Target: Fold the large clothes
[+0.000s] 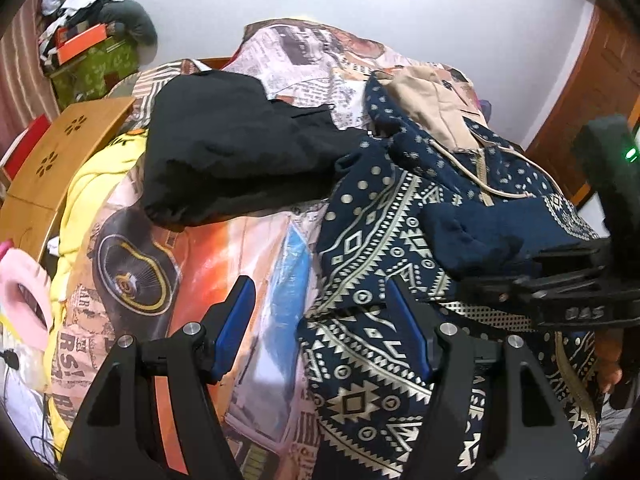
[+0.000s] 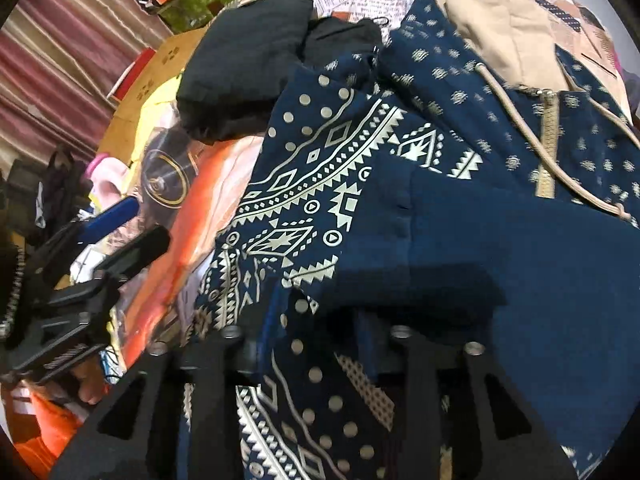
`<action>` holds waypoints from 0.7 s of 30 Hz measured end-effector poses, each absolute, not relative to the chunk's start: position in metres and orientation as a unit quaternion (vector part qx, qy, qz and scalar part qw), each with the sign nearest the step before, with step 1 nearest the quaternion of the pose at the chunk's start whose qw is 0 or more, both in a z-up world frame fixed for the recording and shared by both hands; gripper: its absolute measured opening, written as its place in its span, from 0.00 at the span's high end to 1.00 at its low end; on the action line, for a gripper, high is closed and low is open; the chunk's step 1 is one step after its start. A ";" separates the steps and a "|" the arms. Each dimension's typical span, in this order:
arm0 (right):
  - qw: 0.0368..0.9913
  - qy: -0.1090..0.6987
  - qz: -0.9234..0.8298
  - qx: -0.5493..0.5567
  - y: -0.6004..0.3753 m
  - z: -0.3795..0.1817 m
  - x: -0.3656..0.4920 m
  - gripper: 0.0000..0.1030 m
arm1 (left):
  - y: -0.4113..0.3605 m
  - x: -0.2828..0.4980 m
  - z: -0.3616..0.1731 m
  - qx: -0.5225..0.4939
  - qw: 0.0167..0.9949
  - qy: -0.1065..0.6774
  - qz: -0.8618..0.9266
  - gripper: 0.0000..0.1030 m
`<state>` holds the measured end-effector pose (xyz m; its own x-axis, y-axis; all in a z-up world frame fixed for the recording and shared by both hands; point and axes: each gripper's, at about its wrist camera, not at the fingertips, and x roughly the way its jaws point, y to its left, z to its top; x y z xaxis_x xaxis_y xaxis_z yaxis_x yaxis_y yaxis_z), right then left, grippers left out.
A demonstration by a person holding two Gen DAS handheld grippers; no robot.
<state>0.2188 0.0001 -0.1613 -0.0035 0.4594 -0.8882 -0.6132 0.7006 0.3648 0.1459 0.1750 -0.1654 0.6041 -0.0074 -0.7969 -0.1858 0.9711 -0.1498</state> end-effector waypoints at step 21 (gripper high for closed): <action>0.874 0.442 0.202 0.004 -0.198 -0.074 0.237 0.46 | 0.043 0.217 -0.187 0.050 0.868 0.490 -0.056 0.36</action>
<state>0.2370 -0.1975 -0.0744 0.5272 0.3562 -0.7715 -0.3498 0.9184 0.1849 0.2171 0.0432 -0.1868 0.5129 -0.0477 -0.8571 0.1457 0.9888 0.0322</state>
